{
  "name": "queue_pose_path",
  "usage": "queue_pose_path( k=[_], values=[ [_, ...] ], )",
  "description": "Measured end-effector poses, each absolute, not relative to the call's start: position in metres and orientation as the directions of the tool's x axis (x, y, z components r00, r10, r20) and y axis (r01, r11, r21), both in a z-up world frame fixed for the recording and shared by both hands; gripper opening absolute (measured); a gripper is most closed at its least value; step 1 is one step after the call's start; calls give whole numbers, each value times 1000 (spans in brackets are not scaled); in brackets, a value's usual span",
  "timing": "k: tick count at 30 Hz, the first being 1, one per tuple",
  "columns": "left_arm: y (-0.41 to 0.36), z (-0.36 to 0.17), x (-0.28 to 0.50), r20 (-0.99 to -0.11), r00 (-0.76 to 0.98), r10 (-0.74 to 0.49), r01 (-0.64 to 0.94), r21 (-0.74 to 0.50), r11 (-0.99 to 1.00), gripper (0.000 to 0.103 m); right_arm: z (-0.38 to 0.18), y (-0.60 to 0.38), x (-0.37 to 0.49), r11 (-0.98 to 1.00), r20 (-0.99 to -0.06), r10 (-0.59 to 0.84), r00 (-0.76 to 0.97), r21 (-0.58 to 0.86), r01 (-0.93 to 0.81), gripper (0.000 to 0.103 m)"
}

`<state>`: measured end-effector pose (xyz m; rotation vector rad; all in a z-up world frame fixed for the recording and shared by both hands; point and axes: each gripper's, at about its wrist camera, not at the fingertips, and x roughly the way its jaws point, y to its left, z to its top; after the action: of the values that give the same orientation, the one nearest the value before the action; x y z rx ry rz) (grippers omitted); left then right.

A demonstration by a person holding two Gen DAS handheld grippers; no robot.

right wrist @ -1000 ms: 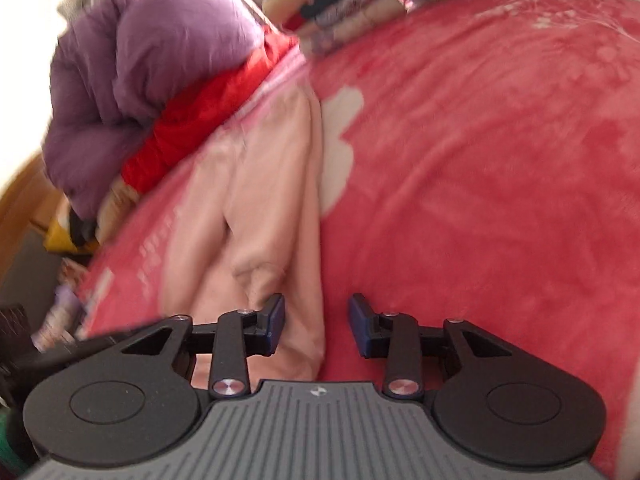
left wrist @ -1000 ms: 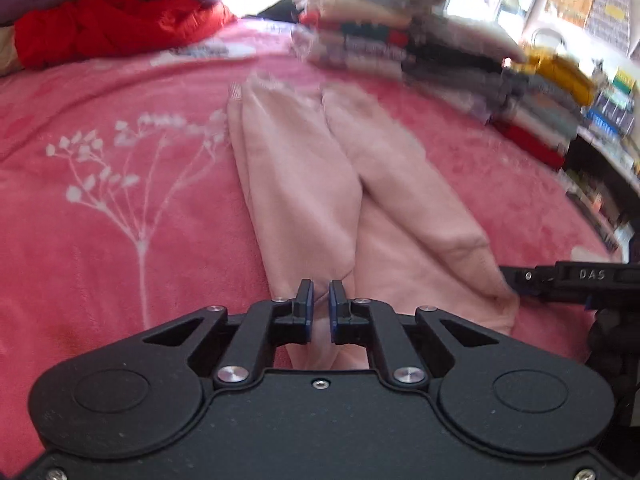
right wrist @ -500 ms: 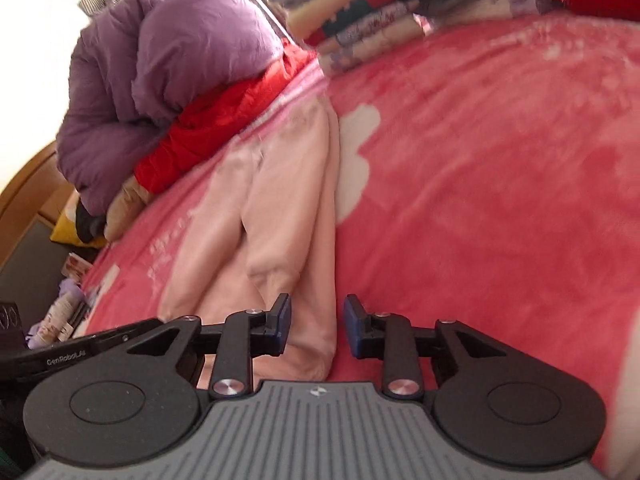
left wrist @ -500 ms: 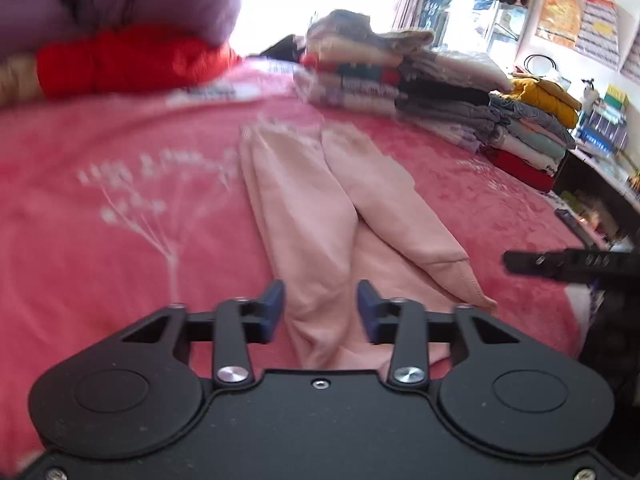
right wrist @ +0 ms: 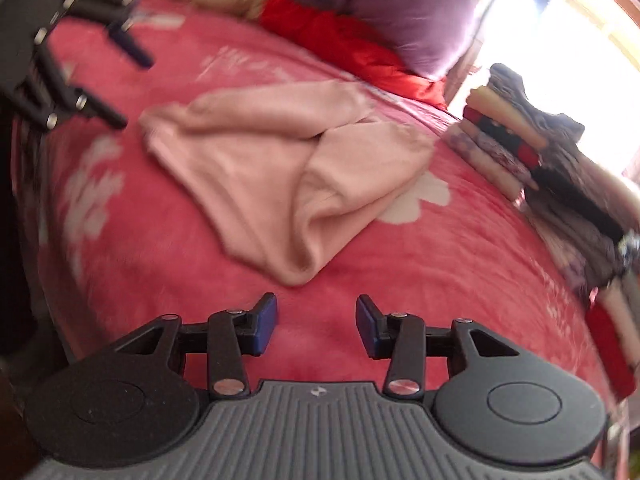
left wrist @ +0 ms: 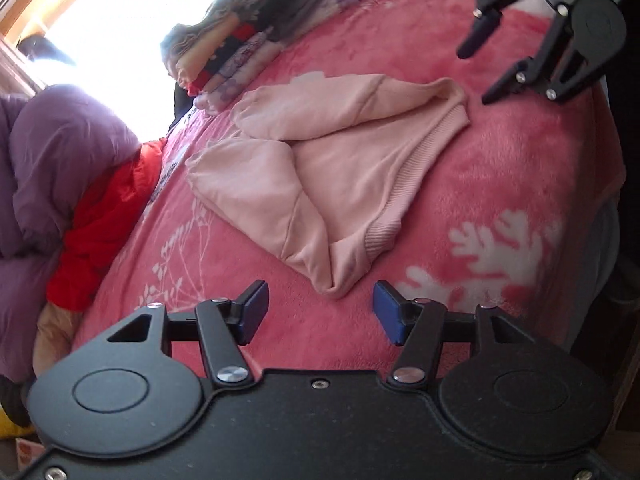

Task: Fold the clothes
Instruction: 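Grasp the hem with both tools and lift it toward the collar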

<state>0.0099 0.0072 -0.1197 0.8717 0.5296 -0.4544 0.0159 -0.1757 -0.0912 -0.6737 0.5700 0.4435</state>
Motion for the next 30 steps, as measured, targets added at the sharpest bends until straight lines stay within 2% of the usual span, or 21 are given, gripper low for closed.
queue_pose_path(
  k=[2, 4, 12, 15, 16, 18, 19, 20, 23, 25, 30],
  values=[
    [2, -127, 12, -584, 797, -152, 562, 626, 540, 58, -94, -170, 14, 681, -603, 187, 775, -489, -545, 46],
    [-1, -134, 11, -556, 818, -147, 544, 663, 515, 58, -99, -166, 14, 658, -573, 171, 802, -539, -526, 54],
    [-9, -146, 6, -429, 892, -145, 445, 770, 457, 58, -118, -152, 10, 562, -461, 167, 872, -682, -468, 54],
    [-10, -145, 5, -411, 900, -144, 429, 783, 450, 59, -118, -146, 9, 560, -439, 172, 882, -693, -454, 46],
    [-9, -144, 5, -414, 898, -146, 434, 780, 450, 54, -118, -144, 9, 559, -434, 174, 884, -695, -452, 40],
    [-9, -144, 5, -423, 893, -151, 443, 775, 450, 52, -119, -139, 8, 554, -433, 181, 883, -697, -455, 32],
    [-9, -145, 6, -426, 892, -154, 447, 773, 451, 47, -121, -138, 8, 553, -429, 178, 885, -701, -451, 32],
    [-9, -145, 6, -426, 891, -155, 448, 774, 447, 35, -121, -138, 8, 557, -426, 175, 888, -700, -446, 32],
    [-13, -148, 4, -406, 902, -147, 428, 801, 418, 18, -121, -139, 10, 568, -426, 175, 888, -693, -444, 29],
    [-13, -146, 4, -414, 899, -146, 435, 795, 423, 12, -119, -138, 9, 565, -434, 181, 883, -688, -454, 19],
    [-9, -126, -14, -428, 889, -165, 455, 776, 437, 10, -106, -139, 0, 570, -459, 200, 866, -664, -483, 14]
  ],
)
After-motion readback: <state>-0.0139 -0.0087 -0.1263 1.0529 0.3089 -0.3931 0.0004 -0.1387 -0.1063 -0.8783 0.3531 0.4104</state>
